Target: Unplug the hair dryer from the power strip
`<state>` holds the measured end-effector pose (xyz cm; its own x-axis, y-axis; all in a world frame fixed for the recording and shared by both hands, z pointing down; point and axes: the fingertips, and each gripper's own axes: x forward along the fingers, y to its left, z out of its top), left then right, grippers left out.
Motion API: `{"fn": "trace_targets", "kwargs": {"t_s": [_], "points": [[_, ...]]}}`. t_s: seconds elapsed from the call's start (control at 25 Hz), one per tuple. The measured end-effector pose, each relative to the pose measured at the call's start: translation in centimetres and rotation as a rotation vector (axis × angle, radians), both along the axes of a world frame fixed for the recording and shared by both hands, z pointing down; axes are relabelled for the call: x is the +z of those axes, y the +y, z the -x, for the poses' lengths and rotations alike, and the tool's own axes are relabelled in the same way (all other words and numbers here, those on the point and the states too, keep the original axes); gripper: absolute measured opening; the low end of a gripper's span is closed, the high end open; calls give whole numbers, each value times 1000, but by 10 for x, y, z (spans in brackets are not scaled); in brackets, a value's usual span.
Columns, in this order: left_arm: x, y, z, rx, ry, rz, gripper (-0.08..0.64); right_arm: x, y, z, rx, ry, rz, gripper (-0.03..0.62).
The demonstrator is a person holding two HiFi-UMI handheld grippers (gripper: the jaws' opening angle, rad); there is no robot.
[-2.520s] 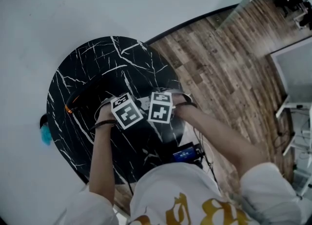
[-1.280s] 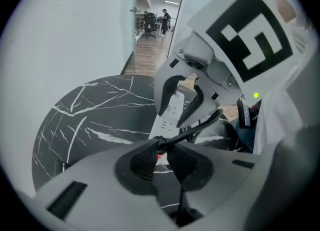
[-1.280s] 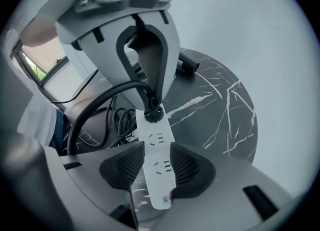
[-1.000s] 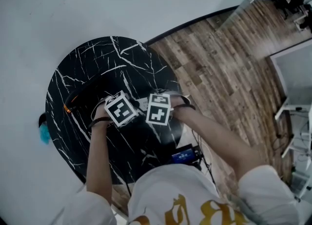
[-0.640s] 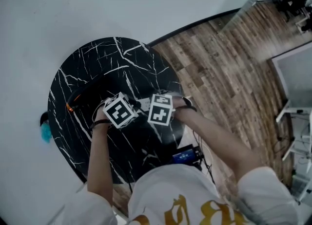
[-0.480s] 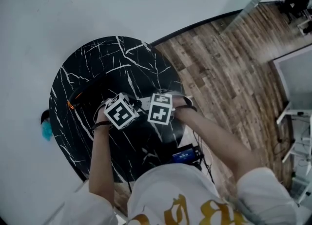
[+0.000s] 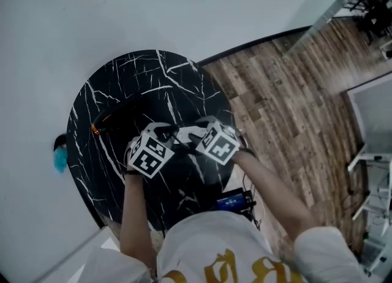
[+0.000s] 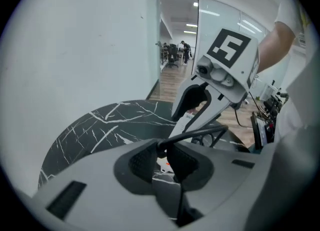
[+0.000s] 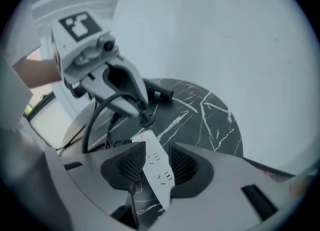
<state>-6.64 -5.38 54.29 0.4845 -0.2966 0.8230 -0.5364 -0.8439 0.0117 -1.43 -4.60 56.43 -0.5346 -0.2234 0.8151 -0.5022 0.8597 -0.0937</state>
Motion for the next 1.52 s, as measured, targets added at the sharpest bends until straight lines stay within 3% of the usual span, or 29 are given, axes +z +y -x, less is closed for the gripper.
{"fn": "trace_targets", "kwargs": {"t_s": [0.16, 0.32, 0.6, 0.88, 1.08, 1.16, 1.24, 1.4, 1.52], "points": [[-25, -7, -1, -95, 125, -129, 52, -35, -11, -8, 193, -173, -80, 143], [-46, -7, 7, -178, 194, -199, 52, -52, -2, -17, 273, -215, -163, 133], [1, 42, 24, -186, 126, -19, 52, -54, 41, -20, 289, -212, -161, 130], [53, 79, 15, -165, 81, 156, 52, -57, 71, -33, 304, -203, -168, 130], [52, 72, 16, -121, 2, 95, 62, -64, 77, -41, 349, -227, -171, 130], [50, 77, 18, -102, -17, 108, 122, -64, 77, -44, 363, -225, -172, 130], [44, 87, 21, -74, -26, 133, 137, -64, 76, -48, 401, -235, -165, 130], [20, 94, 31, -112, 37, 122, 137, -73, 67, -53, 466, -267, -186, 130], [-14, 85, 39, -202, 132, 11, 137, -87, 61, -53, 490, -271, -240, 129]]}}
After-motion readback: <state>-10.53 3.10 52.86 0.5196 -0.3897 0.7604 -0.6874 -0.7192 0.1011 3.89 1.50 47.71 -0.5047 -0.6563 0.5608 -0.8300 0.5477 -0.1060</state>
